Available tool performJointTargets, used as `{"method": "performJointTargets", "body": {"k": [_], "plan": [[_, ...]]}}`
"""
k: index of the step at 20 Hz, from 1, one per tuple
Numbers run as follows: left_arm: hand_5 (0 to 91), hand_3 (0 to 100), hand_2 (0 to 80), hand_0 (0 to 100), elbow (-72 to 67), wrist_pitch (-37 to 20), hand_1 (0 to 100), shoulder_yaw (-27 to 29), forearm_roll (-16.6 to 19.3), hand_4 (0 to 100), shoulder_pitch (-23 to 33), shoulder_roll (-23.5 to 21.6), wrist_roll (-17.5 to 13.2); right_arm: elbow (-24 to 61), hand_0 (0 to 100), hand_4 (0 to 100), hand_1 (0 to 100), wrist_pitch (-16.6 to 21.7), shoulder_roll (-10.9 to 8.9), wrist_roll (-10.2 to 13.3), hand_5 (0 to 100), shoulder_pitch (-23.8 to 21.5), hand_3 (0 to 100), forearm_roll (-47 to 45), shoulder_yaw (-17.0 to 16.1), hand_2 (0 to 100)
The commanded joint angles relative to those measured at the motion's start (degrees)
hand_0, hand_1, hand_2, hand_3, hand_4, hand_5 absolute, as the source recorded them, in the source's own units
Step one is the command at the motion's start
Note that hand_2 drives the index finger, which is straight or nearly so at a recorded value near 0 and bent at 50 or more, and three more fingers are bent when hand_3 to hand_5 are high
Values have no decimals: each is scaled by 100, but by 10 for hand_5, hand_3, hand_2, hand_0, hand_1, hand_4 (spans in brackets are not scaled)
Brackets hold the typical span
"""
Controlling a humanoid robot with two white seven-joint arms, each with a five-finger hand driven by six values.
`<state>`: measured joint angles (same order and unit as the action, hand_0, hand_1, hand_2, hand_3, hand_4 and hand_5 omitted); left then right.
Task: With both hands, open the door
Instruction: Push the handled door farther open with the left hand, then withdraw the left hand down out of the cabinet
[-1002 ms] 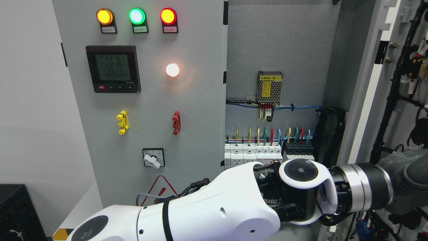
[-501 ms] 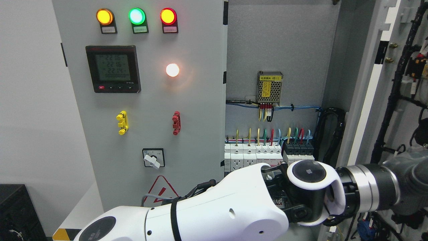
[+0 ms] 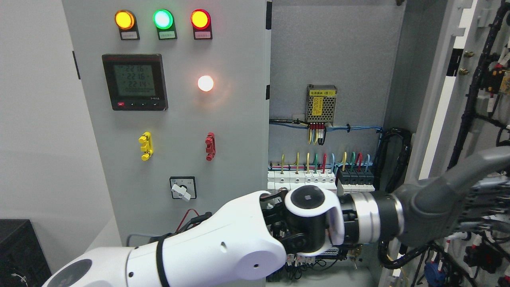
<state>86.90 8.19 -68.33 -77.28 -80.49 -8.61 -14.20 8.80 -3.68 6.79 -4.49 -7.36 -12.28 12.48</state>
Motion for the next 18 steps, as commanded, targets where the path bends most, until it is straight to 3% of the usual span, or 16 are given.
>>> {"method": "performJointTargets", "body": {"k": [1, 4, 7, 11, 13, 16, 18], "plan": [[0, 0, 0, 0, 1574, -2, 0, -31, 37, 0, 1025, -2713, -258, -1, 0, 0, 0, -1, -2, 1, 0, -2, 0, 7, 0, 0], [0, 0, 0, 0, 1830, -28, 0, -31, 229, 0, 1806, -3400, -329, -1, 0, 0, 0, -1, -2, 1, 0, 7, 0, -2, 0, 0], [0, 0, 0, 0, 1865, -142, 0, -31, 817, 0, 2790, -3953, -364, -1, 0, 0, 0, -1, -2, 1, 0, -2, 0, -2, 0, 0], [0, 0, 0, 0, 1769, -668, 0, 74, 2274, 0, 4660, -4806, -531, -1, 0, 0, 0, -1, -2, 1, 0, -2, 0, 7, 0, 0], [0, 0, 0, 0, 1367, -1413, 0, 171, 2742, 0, 5837, -5140, -531, -1, 0, 0, 0, -1, -2, 1, 0, -2, 0, 7, 0, 0], [0, 0, 0, 0, -124, -2810, 0, 460, 2823, 0, 7657, -5090, -540, -1, 0, 0, 0, -1, -2, 1, 0, -2, 0, -2, 0, 0], [0, 0, 0, 0, -1249, -3252, 0, 715, 2858, 0, 8520, -4382, -584, -1, 0, 0, 0, -1, -2, 1, 0, 7, 0, 7, 0, 0]]}}
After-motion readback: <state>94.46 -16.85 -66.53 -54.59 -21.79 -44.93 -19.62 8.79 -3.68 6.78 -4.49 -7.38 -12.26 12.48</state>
